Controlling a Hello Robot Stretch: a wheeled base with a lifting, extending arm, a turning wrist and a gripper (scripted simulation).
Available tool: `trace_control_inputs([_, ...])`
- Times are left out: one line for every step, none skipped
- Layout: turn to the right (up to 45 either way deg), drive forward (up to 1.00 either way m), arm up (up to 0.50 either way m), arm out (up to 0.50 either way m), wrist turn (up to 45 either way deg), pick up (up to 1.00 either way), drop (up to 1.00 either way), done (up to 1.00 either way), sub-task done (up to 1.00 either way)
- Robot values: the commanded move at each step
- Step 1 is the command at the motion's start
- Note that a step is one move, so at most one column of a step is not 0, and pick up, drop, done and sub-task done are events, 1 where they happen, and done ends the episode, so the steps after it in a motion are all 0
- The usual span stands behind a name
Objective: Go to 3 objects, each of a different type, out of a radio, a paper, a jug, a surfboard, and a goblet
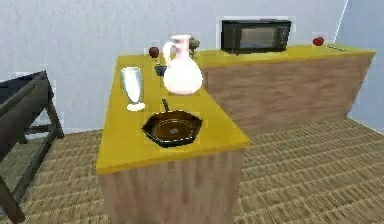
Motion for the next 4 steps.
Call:
trace_control_inputs([45.0,0.0,0.0,0.0,0.0,0.0,0.0,0.0,0.0])
trace_control_inputs([27.0,0.0,0.0,0.0,0.0,0.0,0.0,0.0,0.0])
trace_control_inputs([0.0,0.7,0.0,0.0,0.0,0.0,0.0,0.0,0.0])
trace_control_inputs([-36.0,0.0,0.0,0.0,0.0,0.0,0.0,0.0,0.0])
